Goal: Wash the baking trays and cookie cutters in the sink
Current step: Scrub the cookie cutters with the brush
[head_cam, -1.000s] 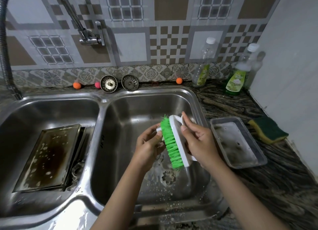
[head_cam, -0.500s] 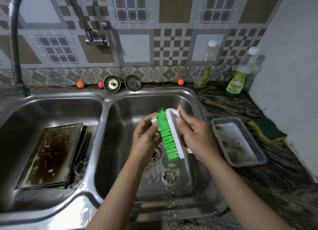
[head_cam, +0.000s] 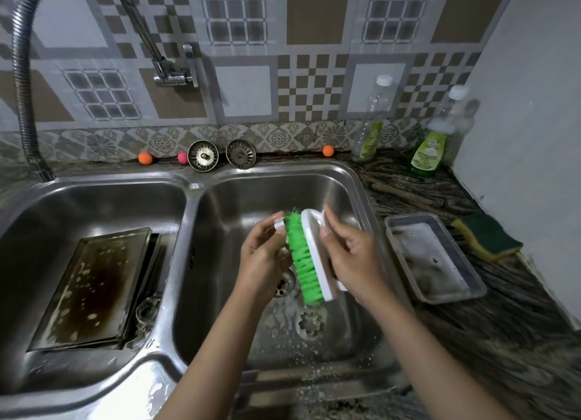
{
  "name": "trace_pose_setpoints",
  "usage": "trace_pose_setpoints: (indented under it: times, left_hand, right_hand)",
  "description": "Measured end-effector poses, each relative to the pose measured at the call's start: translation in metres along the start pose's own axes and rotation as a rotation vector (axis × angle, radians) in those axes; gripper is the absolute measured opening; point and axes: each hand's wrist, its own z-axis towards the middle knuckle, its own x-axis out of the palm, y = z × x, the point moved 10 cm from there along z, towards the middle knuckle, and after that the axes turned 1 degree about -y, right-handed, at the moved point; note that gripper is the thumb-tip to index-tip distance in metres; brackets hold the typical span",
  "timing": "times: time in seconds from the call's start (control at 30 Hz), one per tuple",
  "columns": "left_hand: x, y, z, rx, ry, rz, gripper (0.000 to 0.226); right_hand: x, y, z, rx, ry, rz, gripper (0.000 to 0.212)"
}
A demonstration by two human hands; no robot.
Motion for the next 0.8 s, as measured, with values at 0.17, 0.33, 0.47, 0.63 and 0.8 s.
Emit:
trace_pose_setpoints:
  times: [0.17, 0.33, 0.47, 0.63, 0.8]
  left_hand:
    - [-0.016, 0.006, 0.001, -0.053, -0.089, -0.017, 0.021]
    - [0.008, 0.017, -0.01, -0.134, -0.063, -0.004, 0.011]
    - [0.004, 0.019, -0.005, -0.195, -0.127, -0.081, 0.01]
    - [-0.015, 0.015, -0.006, -0.344, -0.289, -0.321, 0.019]
    - [-0.008, 0.024, -0.012, -0.374, -0.31, -0.261, 0.021]
  right_hand:
    - [-0.008, -0.006, -0.002, 0.025, 0.072, -0.001, 0.042]
    - [-0.008, 0.031, 0.017, -0.137, 0.012, -0.058, 0.042]
    - [0.0, 0.023, 0.002, -0.196, 0.001, -0.137, 0.044]
    - [-0.002, -0.003, -0.013, -0.111, 0.081, -0.142, 0.045]
    - [-0.014, 0.016, -0.003, -0.198, -0.039, -0.107, 0.045]
